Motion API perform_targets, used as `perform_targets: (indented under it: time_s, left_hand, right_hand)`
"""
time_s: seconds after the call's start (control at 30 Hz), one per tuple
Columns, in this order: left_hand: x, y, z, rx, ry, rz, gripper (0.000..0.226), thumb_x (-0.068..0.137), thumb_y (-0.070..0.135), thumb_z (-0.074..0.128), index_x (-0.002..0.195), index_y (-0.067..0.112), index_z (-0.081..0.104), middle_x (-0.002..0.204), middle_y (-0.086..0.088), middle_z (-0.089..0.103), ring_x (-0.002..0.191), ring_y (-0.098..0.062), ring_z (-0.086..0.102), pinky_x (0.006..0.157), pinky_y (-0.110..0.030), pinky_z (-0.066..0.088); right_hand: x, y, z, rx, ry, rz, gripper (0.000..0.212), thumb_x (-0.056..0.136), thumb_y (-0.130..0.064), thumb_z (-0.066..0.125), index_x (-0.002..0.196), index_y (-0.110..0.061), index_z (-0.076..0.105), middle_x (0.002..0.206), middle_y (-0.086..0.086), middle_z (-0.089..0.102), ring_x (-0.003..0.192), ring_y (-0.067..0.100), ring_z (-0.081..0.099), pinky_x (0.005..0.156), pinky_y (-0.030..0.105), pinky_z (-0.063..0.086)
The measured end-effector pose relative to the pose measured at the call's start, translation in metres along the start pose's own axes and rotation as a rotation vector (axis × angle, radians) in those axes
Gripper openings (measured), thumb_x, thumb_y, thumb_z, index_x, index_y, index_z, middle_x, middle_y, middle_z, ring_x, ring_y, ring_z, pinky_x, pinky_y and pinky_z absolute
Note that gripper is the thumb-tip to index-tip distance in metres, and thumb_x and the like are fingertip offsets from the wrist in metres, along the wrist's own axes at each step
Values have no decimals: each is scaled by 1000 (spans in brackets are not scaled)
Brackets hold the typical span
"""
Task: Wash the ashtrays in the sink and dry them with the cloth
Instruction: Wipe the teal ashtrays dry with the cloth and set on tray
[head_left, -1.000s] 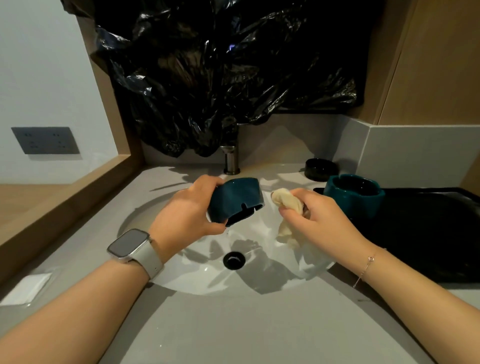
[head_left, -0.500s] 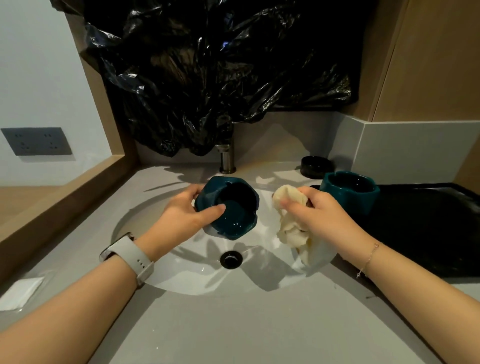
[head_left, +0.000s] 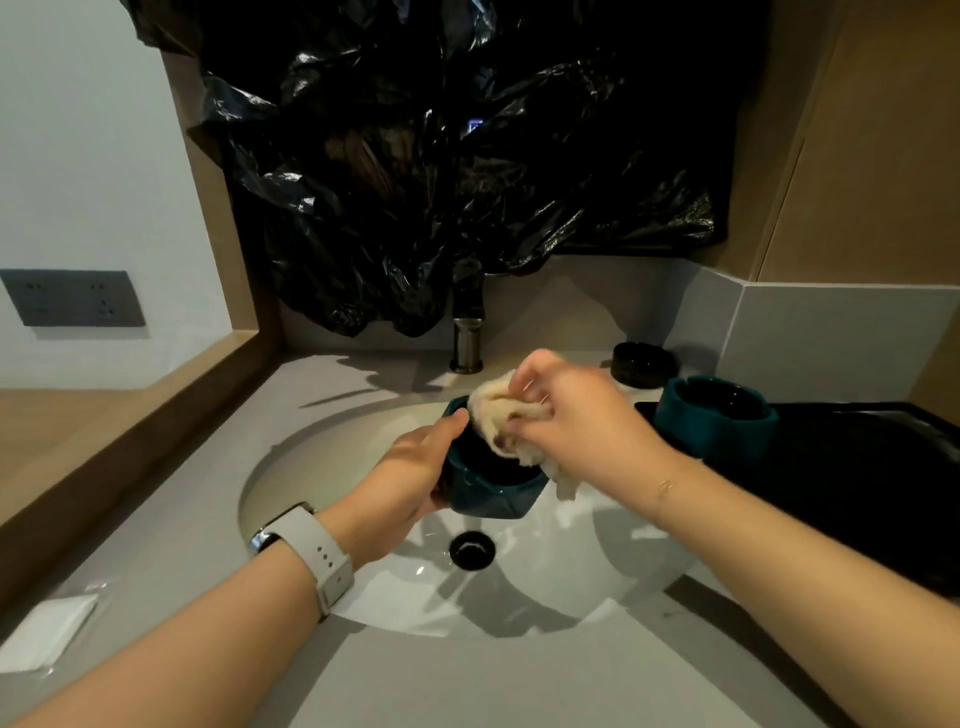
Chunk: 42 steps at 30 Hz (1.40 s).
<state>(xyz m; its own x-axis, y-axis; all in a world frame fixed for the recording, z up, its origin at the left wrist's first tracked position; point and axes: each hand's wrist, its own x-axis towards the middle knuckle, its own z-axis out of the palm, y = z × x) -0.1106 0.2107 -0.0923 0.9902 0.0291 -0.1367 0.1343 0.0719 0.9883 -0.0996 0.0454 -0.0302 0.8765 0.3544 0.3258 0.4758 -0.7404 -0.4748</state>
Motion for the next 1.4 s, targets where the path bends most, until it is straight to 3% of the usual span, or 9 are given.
perform_targets:
  time_s: [0.1, 0.33, 0.5, 0.67, 0.8, 0.93, 1.03, 1.23, 1.4]
  left_hand:
    - [2, -4, 0, 52, -13, 22, 38, 101, 45, 45, 118, 17, 63, 109, -8, 74, 103, -24, 70, 95, -44, 55]
    - [0, -7, -1, 79, -10, 68, 38, 103, 44, 39, 117, 20, 65, 108, -11, 74, 102, -26, 71, 96, -47, 54]
    - [-1, -5, 9, 106, 59, 71, 38, 101, 42, 46, 116, 12, 62, 105, -14, 74, 97, -30, 71, 91, -44, 57]
    - [-2, -5, 10, 119, 8, 81, 41, 100, 46, 46, 119, 13, 61, 109, -12, 73, 100, -25, 72, 92, -43, 57]
    - [-4, -5, 7, 121, -45, 118, 38, 99, 50, 44, 114, 21, 64, 104, -5, 76, 98, -19, 73, 91, -40, 57]
    - [-9, -4, 6, 138, -32, 97, 36, 102, 46, 41, 107, 22, 67, 103, -12, 75, 99, -29, 71, 91, -44, 57]
    - [-9, 0, 11, 123, 74, 76, 34, 100, 45, 45, 105, 19, 66, 109, -21, 71, 104, -39, 67, 92, -48, 56]
    - [-4, -3, 17, 133, 60, 69, 36, 100, 44, 47, 109, 14, 63, 108, -14, 73, 99, -29, 70, 91, -44, 57]
    - [-7, -3, 9, 106, -6, 117, 35, 102, 46, 40, 109, 24, 66, 106, -7, 75, 103, -23, 71, 94, -44, 56]
  right_hand:
    - [7, 5, 31, -338, 33, -105, 21, 90, -12, 53, 107, -19, 62, 98, 6, 67, 92, 27, 61, 78, 36, 53]
    - [5, 5, 31, 46, -228, -225, 17, 84, -13, 68, 95, -21, 79, 81, -3, 74, 73, 12, 61, 69, 23, 49]
    - [2, -10, 9, -288, -402, -109, 16, 88, -17, 62, 93, -18, 77, 85, 2, 70, 59, 13, 56, 57, 20, 52]
    - [1, -18, 20, -492, -123, 26, 9, 88, -6, 54, 94, -5, 61, 69, 4, 40, 69, 24, 44, 65, 32, 42]
    - [7, 2, 28, -306, 14, -104, 26, 86, -5, 54, 100, -15, 73, 90, 9, 67, 88, 30, 61, 77, 34, 51]
    - [0, 6, 24, -10, -203, -237, 12, 79, -8, 70, 83, -14, 79, 71, -2, 72, 66, 5, 60, 68, 18, 47]
    - [-3, 3, 11, -62, -329, -181, 10, 82, -12, 71, 86, -16, 80, 62, -18, 61, 59, -5, 55, 54, 5, 38]
    - [3, -14, 22, -478, -132, 12, 9, 86, -8, 57, 77, -8, 55, 67, 2, 39, 67, 22, 44, 62, 30, 38]
    - [6, 3, 35, -242, 27, -156, 26, 85, -4, 54, 97, -17, 73, 86, 8, 67, 82, 26, 59, 76, 34, 50]
